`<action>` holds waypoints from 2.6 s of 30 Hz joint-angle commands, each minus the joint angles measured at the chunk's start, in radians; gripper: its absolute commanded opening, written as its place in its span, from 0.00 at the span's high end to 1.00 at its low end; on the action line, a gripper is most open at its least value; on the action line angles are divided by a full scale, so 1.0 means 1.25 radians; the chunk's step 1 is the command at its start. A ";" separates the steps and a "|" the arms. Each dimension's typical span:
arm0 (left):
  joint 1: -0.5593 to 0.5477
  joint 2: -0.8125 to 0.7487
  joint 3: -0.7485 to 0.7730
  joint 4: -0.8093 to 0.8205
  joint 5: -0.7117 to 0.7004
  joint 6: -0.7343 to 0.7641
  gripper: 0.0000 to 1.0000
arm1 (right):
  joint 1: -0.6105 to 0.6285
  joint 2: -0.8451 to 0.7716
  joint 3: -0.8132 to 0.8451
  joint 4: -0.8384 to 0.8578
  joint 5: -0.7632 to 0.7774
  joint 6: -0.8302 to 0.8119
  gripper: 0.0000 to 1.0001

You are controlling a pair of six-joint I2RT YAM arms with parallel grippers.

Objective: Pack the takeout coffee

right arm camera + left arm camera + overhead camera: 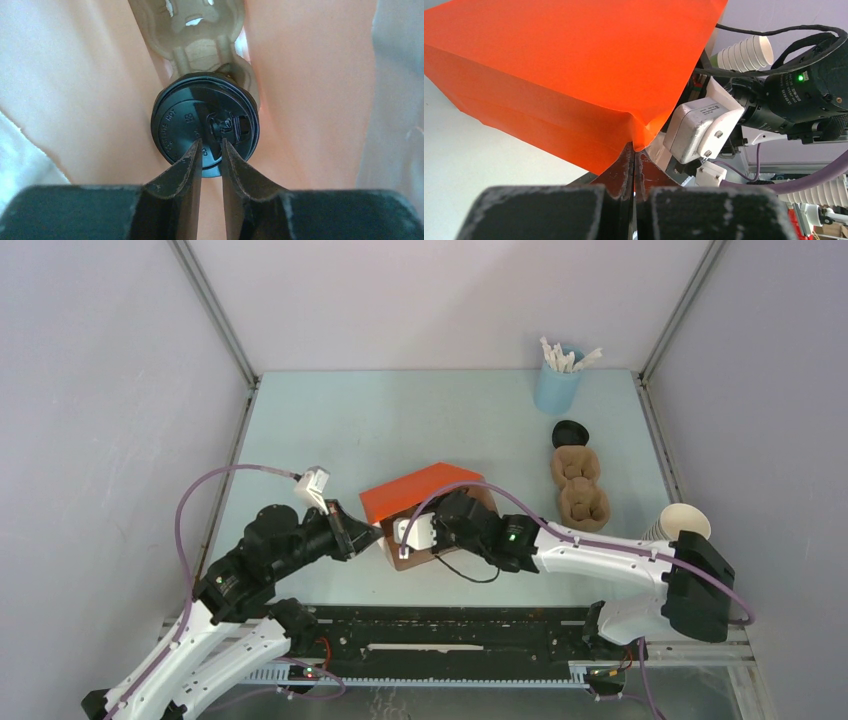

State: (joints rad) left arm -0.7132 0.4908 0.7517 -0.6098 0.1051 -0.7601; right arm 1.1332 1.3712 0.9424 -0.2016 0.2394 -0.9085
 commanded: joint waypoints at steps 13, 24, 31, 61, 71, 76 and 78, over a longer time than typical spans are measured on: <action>-0.002 0.016 0.072 -0.036 -0.010 -0.049 1.00 | -0.043 0.065 0.064 0.050 -0.046 -0.056 0.74; -0.002 0.038 0.107 -0.055 -0.069 -0.089 0.99 | -0.093 0.111 0.134 -0.034 -0.164 -0.045 0.74; -0.001 0.044 0.125 -0.060 -0.124 -0.109 0.97 | -0.125 0.168 0.194 -0.097 -0.205 -0.049 0.75; -0.001 -0.027 0.233 -0.211 -0.411 0.009 0.21 | -0.168 0.517 0.713 -0.559 -0.291 -0.095 0.74; -0.001 -0.053 0.219 -0.212 -0.419 0.016 0.20 | -0.202 0.597 0.743 -0.592 -0.366 -0.104 0.77; -0.001 -0.057 0.218 -0.213 -0.420 0.019 0.20 | -0.210 0.629 0.740 -0.577 -0.397 -0.102 0.78; -0.001 -0.058 0.217 -0.215 -0.421 0.019 0.20 | -0.216 0.641 0.741 -0.576 -0.409 -0.099 0.78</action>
State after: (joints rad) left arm -0.7132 0.4252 1.0122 -0.8852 -0.3943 -0.7586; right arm 0.8925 2.0708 1.8957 -0.8143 -0.2493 -1.0359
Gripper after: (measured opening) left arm 0.798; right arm 0.221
